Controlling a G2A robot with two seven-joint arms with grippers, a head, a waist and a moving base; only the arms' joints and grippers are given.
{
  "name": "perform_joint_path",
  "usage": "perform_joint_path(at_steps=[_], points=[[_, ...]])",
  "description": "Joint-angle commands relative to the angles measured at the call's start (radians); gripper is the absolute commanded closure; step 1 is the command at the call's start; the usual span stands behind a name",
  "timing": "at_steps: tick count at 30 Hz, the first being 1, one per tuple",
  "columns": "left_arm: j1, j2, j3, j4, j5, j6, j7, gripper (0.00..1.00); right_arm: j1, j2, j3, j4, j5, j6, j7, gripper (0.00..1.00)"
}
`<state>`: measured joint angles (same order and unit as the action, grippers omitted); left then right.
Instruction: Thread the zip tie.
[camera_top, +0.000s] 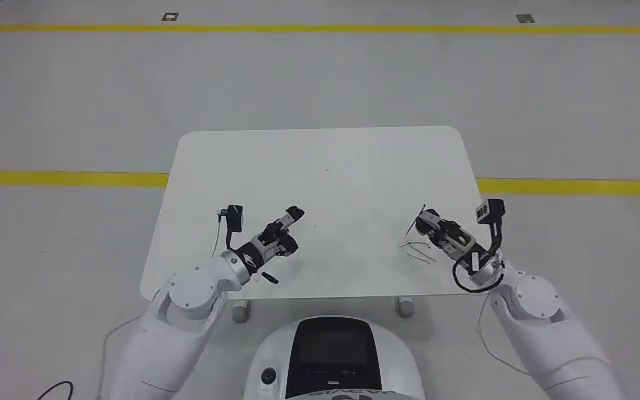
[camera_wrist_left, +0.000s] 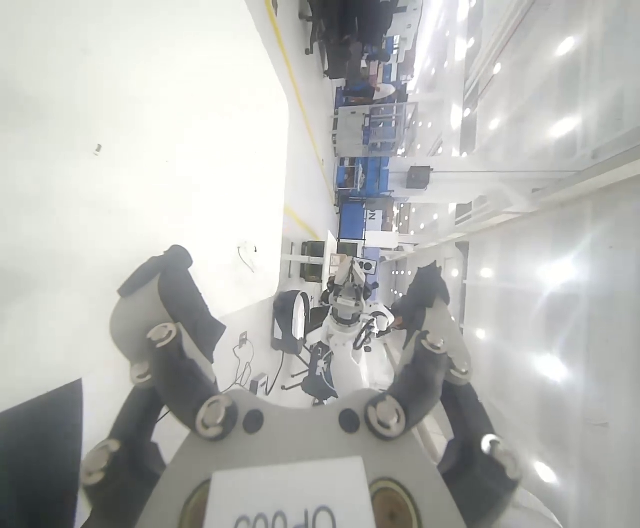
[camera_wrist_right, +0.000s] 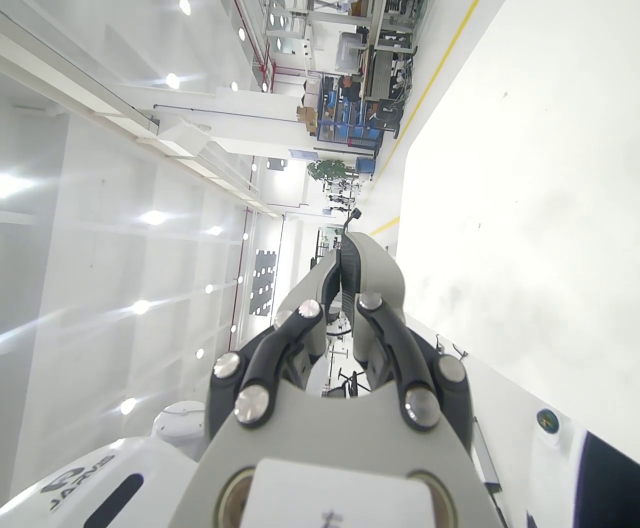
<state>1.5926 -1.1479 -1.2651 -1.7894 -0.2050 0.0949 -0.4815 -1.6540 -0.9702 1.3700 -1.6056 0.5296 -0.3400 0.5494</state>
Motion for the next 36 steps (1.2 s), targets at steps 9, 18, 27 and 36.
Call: perform_joint_path(at_steps=[9, 18, 27, 36], points=[[-0.137, -0.037, 0.203, 0.062, 0.003, -0.023, 0.073, 0.00, -0.013, -0.058, -0.014, 0.009, 0.011, 0.000, -0.020, 1.00], [-0.137, -0.037, 0.203, 0.062, 0.003, -0.023, 0.073, 0.00, -0.012, -0.064, -0.013, 0.012, 0.012, 0.000, -0.019, 1.00], [-0.137, -0.037, 0.203, 0.062, 0.003, -0.023, 0.073, 0.00, -0.012, -0.064, -0.013, 0.012, 0.012, 0.000, -0.019, 1.00], [-0.226, -0.067, 0.331, 0.077, 0.034, 0.055, 0.145, 0.00, -0.024, -0.085, -0.020, -0.005, -0.009, 0.000, -0.087, 1.00]])
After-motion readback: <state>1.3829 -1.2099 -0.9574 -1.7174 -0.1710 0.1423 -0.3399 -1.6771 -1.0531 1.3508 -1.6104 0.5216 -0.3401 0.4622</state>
